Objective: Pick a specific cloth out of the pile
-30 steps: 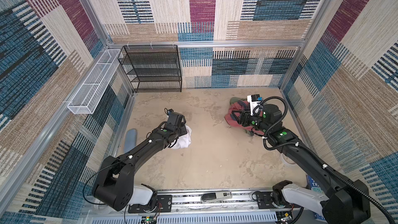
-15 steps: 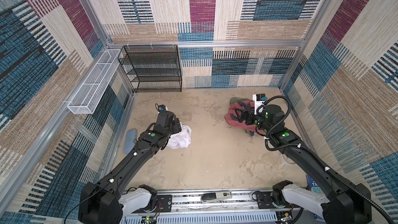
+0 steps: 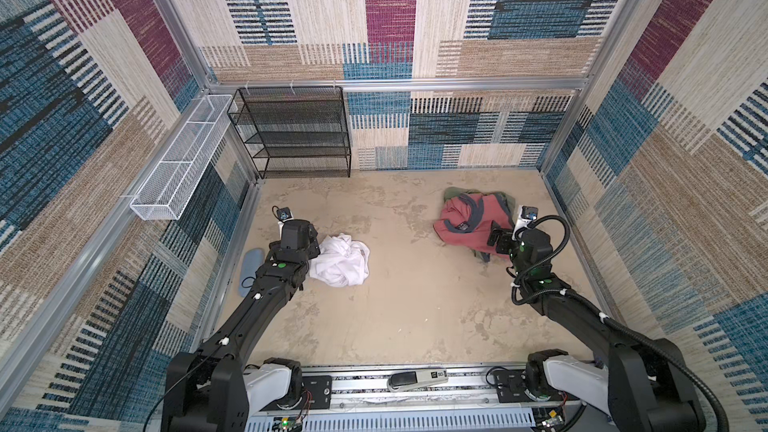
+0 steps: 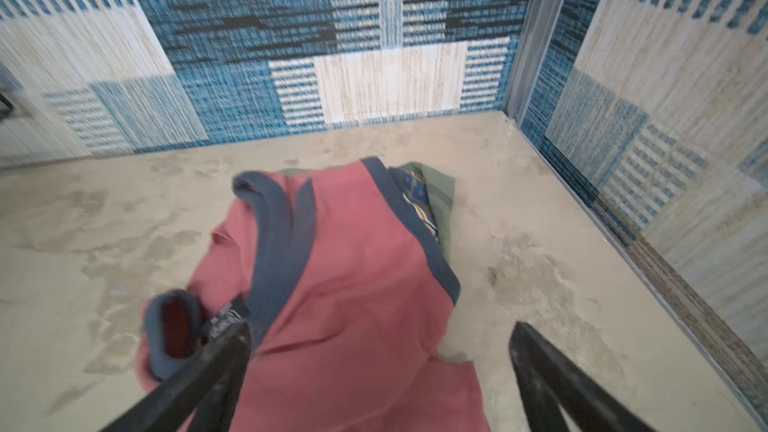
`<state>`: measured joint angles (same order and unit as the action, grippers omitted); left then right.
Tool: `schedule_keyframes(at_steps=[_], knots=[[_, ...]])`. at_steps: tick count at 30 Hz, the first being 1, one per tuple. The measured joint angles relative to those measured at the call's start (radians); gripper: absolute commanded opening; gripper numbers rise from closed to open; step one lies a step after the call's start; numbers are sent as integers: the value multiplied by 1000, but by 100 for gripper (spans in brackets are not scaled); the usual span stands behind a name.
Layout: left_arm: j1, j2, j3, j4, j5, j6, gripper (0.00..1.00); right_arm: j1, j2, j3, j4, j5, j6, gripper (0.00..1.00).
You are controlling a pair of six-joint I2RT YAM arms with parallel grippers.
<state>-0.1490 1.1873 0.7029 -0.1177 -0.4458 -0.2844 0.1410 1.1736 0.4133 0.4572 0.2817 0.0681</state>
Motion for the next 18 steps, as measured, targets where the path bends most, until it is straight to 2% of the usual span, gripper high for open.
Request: schedule_keyframes(at_steps=[11,14,18], knots=[[68,100,-180,404,8,142,76,-18,225,-125,454,70,-74,100],[76,152,-206,503,17,182,76,-21,283,-133,544,70,-85,100],[103,226,-240,649,83,217,75,-31,328,-134,601,66,-96,100]])
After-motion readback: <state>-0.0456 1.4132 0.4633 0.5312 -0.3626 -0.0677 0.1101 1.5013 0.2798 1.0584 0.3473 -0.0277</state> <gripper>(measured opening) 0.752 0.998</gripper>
